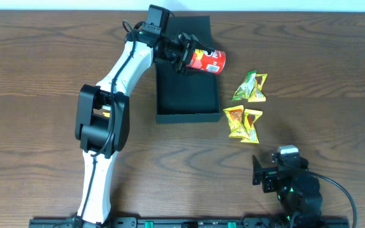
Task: Pack container
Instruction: 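Lower the red can into the black box and open the left gripper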
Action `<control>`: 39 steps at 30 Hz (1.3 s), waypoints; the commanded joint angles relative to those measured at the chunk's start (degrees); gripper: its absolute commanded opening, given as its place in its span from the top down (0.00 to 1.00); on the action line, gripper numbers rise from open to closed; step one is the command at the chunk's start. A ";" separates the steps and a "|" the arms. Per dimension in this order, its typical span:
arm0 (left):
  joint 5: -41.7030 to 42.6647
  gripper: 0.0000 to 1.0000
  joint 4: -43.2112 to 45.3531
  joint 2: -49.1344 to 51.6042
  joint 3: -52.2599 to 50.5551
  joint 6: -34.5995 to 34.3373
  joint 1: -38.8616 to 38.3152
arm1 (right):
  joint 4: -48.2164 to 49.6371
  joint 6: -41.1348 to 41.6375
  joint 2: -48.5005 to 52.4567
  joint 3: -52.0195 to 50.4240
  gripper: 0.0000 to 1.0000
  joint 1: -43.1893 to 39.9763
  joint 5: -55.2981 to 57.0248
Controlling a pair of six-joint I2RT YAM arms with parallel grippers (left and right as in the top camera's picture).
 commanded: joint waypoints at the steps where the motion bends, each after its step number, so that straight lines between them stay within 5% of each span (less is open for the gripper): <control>1: 2.45 0.75 -0.33 -2.36 0.09 1.70 1.16 | -0.07 0.61 -0.33 -0.70 0.01 -0.44 0.20; 12: 1.66 0.79 -11.08 -8.02 -1.79 12.15 2.10 | -0.07 0.61 -0.33 -0.70 0.01 -0.44 0.20; 39: 3.58 0.85 6.60 -8.92 -18.23 2.38 2.05 | -0.07 0.61 -0.33 -0.70 0.01 -0.44 0.20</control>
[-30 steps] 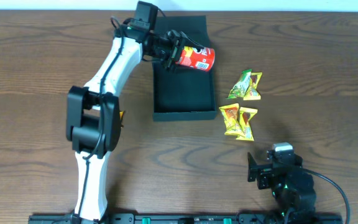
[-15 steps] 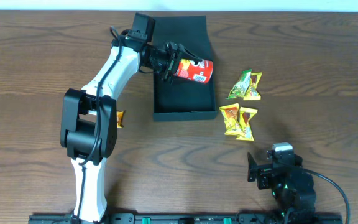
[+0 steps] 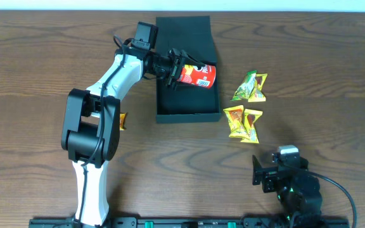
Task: Pack container
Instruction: 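Lower the red can into the black box and open the left gripper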
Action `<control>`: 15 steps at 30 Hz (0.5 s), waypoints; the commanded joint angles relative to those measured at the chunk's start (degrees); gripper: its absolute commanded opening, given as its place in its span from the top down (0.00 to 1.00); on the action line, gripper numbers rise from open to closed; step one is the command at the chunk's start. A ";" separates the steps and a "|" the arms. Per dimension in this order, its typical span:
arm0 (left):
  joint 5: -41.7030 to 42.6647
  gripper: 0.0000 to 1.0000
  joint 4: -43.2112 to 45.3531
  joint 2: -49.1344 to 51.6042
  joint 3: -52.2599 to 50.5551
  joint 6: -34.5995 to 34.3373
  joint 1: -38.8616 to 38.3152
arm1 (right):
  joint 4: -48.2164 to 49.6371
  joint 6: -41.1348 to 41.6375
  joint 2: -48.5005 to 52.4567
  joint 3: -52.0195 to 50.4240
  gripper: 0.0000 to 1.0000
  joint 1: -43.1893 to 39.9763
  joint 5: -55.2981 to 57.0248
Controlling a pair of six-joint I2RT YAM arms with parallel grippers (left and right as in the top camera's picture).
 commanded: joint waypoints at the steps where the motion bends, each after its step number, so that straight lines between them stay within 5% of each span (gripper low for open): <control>1: -0.11 0.85 0.26 -1.03 -0.11 -1.88 0.02 | -0.09 0.61 -0.33 -0.70 0.01 -0.44 0.20; 15: -2.97 0.84 0.48 -1.20 -0.11 -7.48 -0.81 | -0.09 0.61 -0.33 -0.70 0.01 -0.44 0.20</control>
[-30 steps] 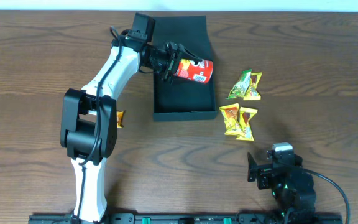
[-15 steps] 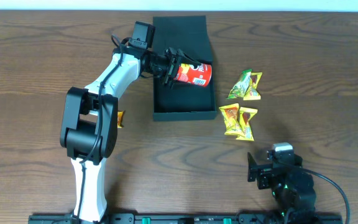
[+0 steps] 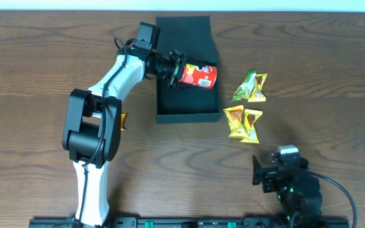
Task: Pack container
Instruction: 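Lower the red can into the black box and open the left gripper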
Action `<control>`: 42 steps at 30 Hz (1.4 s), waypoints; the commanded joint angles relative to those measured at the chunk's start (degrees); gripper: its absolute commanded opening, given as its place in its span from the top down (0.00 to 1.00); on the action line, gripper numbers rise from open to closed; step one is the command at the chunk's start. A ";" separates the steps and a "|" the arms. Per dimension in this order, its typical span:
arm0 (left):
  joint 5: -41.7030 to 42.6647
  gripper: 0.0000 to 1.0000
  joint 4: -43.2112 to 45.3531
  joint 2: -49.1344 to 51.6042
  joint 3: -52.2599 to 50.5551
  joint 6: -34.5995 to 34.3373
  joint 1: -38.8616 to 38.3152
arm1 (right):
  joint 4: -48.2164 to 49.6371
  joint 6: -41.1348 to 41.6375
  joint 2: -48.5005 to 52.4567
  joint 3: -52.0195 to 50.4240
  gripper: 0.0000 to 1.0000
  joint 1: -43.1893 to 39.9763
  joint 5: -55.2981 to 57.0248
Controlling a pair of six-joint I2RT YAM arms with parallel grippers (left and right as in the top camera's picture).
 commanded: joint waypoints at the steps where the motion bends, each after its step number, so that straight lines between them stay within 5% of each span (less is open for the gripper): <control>1: -0.83 0.84 0.11 -1.20 -0.11 -1.60 -0.11 | -0.07 0.61 -0.33 -0.70 0.01 -0.44 0.22; 7: -1.42 0.72 0.07 -1.20 -0.11 -3.30 -0.48 | -0.07 0.61 -0.33 -0.70 0.01 -0.44 0.22; 27: -7.21 0.72 -5.70 -1.20 -0.11 -5.68 -2.64 | -0.07 0.61 -0.33 -0.70 0.01 -0.44 0.22; 42: -6.95 0.33 -4.00 -1.20 -0.11 -6.10 -2.64 | -0.07 0.61 -0.33 -0.70 0.01 -0.44 0.22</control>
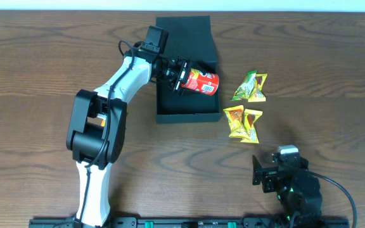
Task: Pack container
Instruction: 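Lower the red can into the black box and open the left gripper, then move the left gripper to the yellow Le-Mond packet and grasp it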
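Observation:
The black container (187, 101) lies open at mid table, its lid (184, 33) folded back behind it. A red snack can (203, 83) lies on its side across the box's right part, its far end reaching the right wall. My left gripper (180, 76) is shut on the can's left end, the arm coming in from the left over the box. Two green-yellow packets (250, 87) and two orange-yellow packets (243, 122) lie on the wood to the right of the box. My right gripper (262, 173) is folded at the front right, its jaws unclear.
A small orange-yellow thing (97, 118) peeks out from under the left arm's upper link. The left arm's body (97, 136) stands left of the box. The table is brown wood with its front rail at the bottom.
The left gripper and the red can have shifted a little to the right and toward the front inside the box. The wrist has also moved right. Packets and right arm are unchanged.
At first the left gripper held the red can over the box's back right corner. Then the can was lower and further left, inside the box, and it stayed there. Now it sits slightly right and forward, still gripped.

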Action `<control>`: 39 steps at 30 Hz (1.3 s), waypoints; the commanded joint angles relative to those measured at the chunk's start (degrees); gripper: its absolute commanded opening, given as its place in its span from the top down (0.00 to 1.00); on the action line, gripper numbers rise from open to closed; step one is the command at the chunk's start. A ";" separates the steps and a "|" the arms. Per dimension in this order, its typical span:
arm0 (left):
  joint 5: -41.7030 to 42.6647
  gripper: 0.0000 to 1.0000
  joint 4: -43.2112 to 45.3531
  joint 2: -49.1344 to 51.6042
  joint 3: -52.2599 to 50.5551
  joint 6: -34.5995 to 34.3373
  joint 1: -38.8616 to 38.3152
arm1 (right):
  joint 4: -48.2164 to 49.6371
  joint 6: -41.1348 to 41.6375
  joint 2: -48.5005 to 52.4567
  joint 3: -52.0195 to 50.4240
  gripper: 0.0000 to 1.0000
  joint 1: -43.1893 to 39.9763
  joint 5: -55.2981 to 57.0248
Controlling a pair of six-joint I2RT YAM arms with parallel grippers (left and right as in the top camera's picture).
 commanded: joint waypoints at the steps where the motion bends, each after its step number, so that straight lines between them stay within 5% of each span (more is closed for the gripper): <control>1: 0.22 0.27 0.00 -1.20 -0.11 -0.66 -0.17 | -0.07 0.61 -0.33 -0.70 0.01 -0.44 0.20; 6: 0.33 0.02 0.00 -1.20 -0.11 -0.63 -0.17 | -0.07 0.61 -0.33 -0.70 0.01 -0.44 0.20; 20: 1.86 0.05 3.08 -1.55 -0.11 0.26 -0.20 | -0.07 0.61 -0.33 -0.70 0.01 -0.44 0.20; 28: -4.76 0.07 8.37 -11.28 -0.09 3.52 -0.46 | -0.07 0.61 -0.33 -0.70 0.01 -0.44 0.17; 31: -10.03 0.07 8.35 -17.29 -0.09 8.46 -0.44 | -0.07 0.61 -0.33 -0.70 0.01 -0.44 0.17; 34: -18.40 0.08 6.01 -24.70 -0.09 20.41 -0.46 | -0.07 0.61 -0.33 -0.70 0.01 -0.44 0.20; 39: -42.51 0.02 -14.56 -35.80 -0.09 39.74 -0.07 | -0.07 0.61 -0.33 -0.70 0.01 -0.44 0.20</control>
